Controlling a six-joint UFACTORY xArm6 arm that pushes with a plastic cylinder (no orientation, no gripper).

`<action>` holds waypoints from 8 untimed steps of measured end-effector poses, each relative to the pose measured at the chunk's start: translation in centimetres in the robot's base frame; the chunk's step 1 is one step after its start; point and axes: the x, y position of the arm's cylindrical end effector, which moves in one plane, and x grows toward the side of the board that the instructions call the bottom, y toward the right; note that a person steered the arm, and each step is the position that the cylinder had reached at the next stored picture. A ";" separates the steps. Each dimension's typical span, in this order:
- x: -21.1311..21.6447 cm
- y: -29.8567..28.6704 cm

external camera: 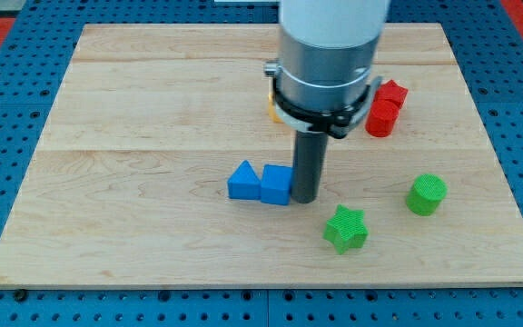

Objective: Slide the green star to the green circle

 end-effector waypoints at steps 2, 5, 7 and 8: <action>1.6 -0.4; 6.5 2.6; 6.2 5.6; 5.3 5.6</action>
